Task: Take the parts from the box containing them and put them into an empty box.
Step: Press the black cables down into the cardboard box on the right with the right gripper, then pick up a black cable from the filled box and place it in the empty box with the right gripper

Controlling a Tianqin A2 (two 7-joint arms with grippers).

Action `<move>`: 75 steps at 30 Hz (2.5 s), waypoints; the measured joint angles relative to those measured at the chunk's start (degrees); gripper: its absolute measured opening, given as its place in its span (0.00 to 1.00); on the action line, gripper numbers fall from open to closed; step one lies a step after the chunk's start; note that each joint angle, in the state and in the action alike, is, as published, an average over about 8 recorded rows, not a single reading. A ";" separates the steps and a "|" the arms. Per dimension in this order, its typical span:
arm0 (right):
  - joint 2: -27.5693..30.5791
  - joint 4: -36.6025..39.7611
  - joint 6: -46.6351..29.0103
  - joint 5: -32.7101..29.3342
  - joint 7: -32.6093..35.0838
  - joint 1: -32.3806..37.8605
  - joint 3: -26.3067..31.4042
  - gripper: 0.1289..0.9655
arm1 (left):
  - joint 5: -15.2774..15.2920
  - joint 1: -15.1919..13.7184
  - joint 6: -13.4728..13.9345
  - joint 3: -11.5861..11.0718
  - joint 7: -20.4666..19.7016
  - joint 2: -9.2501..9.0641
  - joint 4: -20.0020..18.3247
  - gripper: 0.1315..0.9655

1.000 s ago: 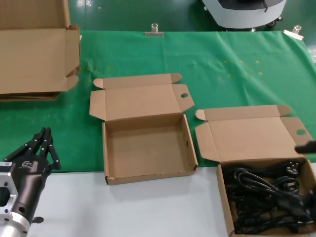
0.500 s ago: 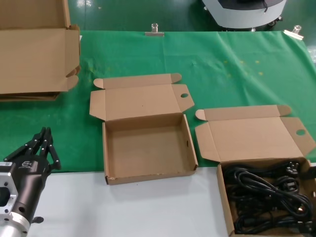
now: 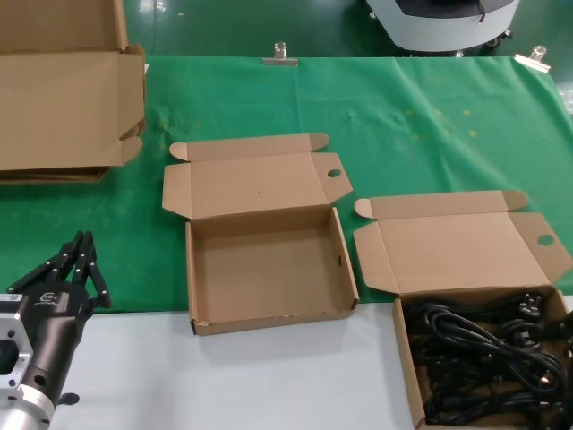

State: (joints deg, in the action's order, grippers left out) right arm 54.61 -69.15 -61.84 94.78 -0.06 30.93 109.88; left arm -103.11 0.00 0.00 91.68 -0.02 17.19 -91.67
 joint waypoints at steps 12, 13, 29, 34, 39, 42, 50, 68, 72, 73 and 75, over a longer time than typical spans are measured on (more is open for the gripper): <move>-1.88 4.12 1.19 -1.03 3.96 0.92 -0.46 0.89 | 0.00 0.00 0.00 0.00 0.00 0.00 0.00 0.05; -1.98 4.39 1.22 -1.07 4.20 1.03 -0.50 0.88 | 0.00 0.00 0.00 0.00 0.00 0.00 0.00 0.05; -3.05 6.64 1.20 -1.50 6.82 1.99 -0.78 0.63 | 0.00 0.00 0.00 0.00 0.00 0.00 0.00 0.05; -3.41 7.50 1.13 -1.84 7.60 2.50 -0.64 0.47 | 0.00 0.00 0.00 0.00 0.00 0.00 0.00 0.05; -3.71 8.05 1.16 -2.05 8.08 2.92 -0.60 0.35 | 0.00 0.00 0.00 0.00 0.00 0.00 0.00 0.05; -3.74 8.15 1.14 -2.03 8.24 3.02 -0.69 0.28 | 0.00 0.00 0.00 0.00 0.00 0.00 0.00 0.05; -2.85 6.97 0.55 -1.16 7.85 3.02 -1.54 0.14 | 0.00 0.00 0.00 0.00 0.00 0.00 0.00 0.05; -0.99 0.33 -0.79 1.62 4.91 5.17 -3.96 0.07 | 0.00 0.00 0.00 0.00 0.00 0.00 0.00 0.05; -1.78 -1.79 -0.57 1.61 4.24 6.18 -3.75 0.07 | 0.00 0.00 0.00 0.00 0.00 0.00 0.00 0.05; -2.05 -2.33 -0.50 1.55 4.12 6.43 -3.62 0.07 | 0.00 0.00 0.00 0.00 0.00 0.00 0.00 0.05; -2.69 -3.40 -0.37 1.33 3.98 6.96 -3.26 0.07 | 0.00 0.00 0.00 0.00 0.00 0.00 0.00 0.05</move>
State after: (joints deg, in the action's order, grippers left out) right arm 51.92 -72.55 -62.21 96.12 3.92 37.89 106.62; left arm -103.11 0.00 0.00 91.68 -0.02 17.19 -91.67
